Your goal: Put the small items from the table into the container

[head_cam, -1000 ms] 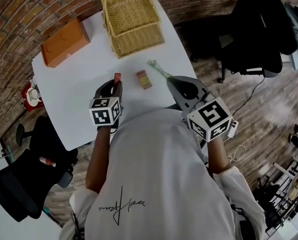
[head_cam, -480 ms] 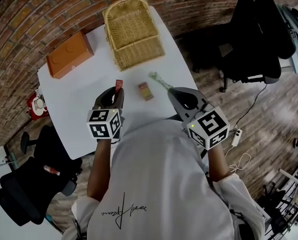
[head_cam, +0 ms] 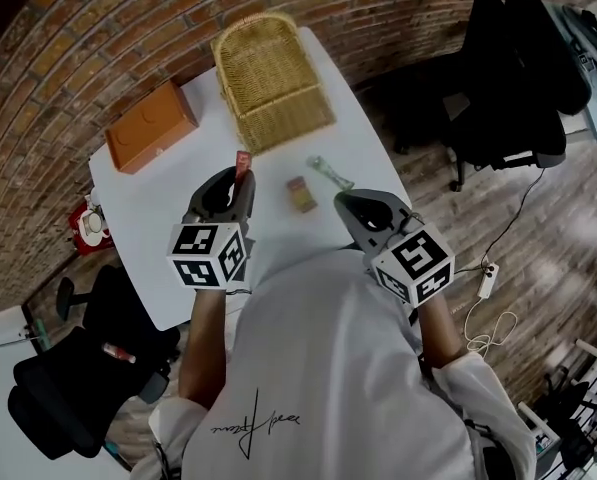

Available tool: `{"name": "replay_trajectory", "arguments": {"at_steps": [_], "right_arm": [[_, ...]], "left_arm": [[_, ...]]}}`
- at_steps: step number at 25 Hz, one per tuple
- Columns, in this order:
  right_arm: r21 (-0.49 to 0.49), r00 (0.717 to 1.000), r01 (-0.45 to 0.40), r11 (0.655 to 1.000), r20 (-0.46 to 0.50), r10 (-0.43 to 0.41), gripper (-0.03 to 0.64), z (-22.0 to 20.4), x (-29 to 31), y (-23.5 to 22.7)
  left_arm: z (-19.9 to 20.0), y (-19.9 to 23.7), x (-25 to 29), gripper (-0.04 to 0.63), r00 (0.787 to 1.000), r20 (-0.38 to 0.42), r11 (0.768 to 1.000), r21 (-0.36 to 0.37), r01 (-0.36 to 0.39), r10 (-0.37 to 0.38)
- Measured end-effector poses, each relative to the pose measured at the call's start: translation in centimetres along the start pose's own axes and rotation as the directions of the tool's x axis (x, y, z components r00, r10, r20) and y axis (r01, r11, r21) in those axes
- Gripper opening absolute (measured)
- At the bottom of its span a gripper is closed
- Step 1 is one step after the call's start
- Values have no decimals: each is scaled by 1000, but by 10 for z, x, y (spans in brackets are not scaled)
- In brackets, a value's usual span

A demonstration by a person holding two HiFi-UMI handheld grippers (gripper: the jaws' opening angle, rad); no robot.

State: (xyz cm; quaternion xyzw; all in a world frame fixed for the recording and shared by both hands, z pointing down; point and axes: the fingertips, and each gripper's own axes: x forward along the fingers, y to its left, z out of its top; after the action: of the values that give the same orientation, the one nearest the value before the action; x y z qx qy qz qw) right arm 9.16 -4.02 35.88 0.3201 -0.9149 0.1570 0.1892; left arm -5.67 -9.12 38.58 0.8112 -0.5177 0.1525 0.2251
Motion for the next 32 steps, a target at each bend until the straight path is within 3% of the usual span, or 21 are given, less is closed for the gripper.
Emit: {"name": "replay_trajectory", "arguments": {"at_steps": [15,32], "right_arm": [[10,1000,6,1000,8,-6,21,2,2,-1],[74,1000,11,997,23,-13,21,1,-3,-12]], "left_arm": [[61,-1,4,102,997,70,998,64,21,-26],[95,-5,38,103,997,72,994,104,30,-38]]}}
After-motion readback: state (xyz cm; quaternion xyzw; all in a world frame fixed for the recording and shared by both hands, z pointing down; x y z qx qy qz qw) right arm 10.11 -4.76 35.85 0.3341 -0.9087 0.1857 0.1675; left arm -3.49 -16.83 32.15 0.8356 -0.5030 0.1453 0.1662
